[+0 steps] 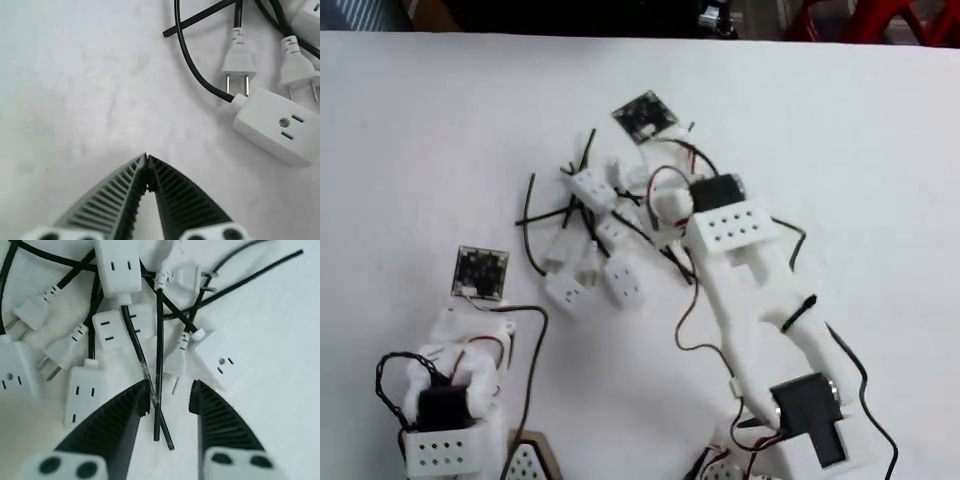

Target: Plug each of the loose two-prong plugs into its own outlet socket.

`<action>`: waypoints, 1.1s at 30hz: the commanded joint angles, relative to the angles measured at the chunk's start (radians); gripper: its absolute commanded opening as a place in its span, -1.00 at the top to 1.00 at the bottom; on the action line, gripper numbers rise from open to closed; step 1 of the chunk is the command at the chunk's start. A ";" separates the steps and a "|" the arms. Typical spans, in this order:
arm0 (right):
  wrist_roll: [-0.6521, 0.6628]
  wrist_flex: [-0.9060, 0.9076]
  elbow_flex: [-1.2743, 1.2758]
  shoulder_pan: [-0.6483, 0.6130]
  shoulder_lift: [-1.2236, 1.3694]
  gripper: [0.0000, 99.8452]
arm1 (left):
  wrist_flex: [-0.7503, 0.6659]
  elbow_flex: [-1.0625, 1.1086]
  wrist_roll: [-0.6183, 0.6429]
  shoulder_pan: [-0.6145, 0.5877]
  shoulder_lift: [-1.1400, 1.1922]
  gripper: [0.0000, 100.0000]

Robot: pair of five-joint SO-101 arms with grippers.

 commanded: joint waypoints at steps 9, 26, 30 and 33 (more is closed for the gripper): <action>0.003 -0.162 -0.101 -0.019 0.286 0.73 | -0.015 -0.003 -0.009 0.002 -0.005 0.95; 0.003 -0.036 -0.315 0.016 0.507 0.96 | -0.015 -0.003 -0.009 0.002 -0.004 0.95; 0.003 0.090 -0.400 0.018 0.506 0.96 | -0.015 -0.003 -0.009 0.002 -0.004 0.95; 0.005 0.205 -0.468 0.016 0.506 0.96 | -0.015 -0.003 -0.009 0.002 -0.004 0.95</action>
